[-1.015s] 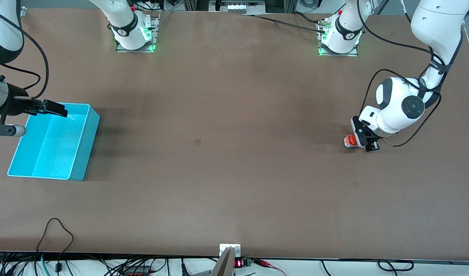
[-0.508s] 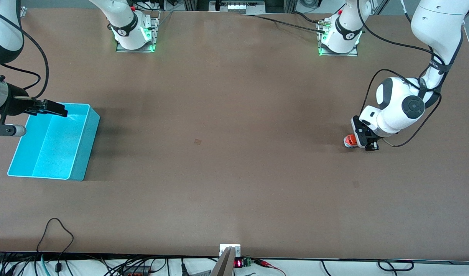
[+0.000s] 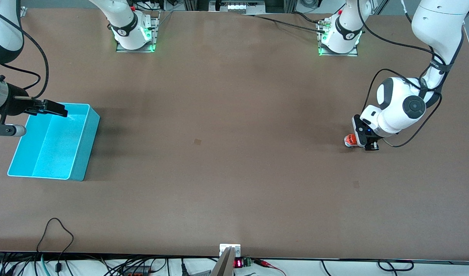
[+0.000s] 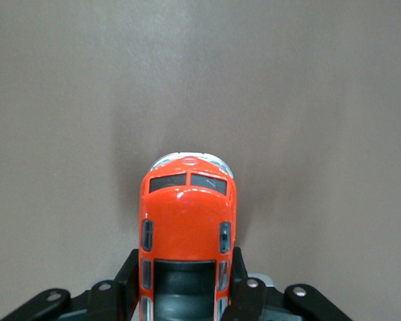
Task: Wind up bus and store in blue box
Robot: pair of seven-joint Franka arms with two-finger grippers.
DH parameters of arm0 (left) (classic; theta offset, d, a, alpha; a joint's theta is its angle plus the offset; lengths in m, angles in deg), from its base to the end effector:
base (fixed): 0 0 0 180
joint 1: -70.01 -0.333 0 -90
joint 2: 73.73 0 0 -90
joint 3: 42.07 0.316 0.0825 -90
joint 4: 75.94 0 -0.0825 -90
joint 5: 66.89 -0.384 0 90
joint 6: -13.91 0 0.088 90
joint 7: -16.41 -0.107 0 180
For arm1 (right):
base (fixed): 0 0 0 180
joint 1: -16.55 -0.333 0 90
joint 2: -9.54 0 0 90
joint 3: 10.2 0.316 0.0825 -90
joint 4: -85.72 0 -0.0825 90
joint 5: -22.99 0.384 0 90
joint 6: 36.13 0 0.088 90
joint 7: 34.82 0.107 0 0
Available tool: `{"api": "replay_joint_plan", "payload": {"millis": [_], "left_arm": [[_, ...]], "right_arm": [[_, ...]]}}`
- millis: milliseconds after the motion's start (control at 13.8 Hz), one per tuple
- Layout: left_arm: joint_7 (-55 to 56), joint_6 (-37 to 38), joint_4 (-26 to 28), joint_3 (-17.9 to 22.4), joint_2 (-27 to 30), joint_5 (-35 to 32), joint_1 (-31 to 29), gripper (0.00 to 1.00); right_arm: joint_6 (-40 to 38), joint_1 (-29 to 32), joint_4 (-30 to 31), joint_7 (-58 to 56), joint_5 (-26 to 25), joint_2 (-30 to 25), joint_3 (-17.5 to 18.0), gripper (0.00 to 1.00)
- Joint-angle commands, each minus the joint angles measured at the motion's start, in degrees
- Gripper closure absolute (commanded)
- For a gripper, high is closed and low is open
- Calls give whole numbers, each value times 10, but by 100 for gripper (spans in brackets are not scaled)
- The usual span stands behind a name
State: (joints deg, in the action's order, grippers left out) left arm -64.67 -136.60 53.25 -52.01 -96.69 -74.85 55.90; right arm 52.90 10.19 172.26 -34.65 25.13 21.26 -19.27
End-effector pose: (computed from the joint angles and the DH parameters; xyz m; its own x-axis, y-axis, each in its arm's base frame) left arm 0.5362 0.0330 0.1847 0.1193 -0.9929 -0.0015 -0.9927 -0.1193 0.0190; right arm 0.6059 -0.0162 0.5338 0.9861 -0.0509 -0.1579 -0.0522 -0.9986 -0.0045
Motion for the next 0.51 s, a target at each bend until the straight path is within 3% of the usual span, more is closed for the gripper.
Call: {"api": "replay_joint_plan", "payload": {"millis": [0, 435], "left_arm": [[-23, 3, -8, -2, -16, -11, -9, 60], [-68, 4, -31, -1, -44, -11, -43, 65]], "right_arm": [[-5, 1, 1, 1, 9, -4, -1, 0], [-5, 3, 1, 0, 9, -4, -2, 0]]}}
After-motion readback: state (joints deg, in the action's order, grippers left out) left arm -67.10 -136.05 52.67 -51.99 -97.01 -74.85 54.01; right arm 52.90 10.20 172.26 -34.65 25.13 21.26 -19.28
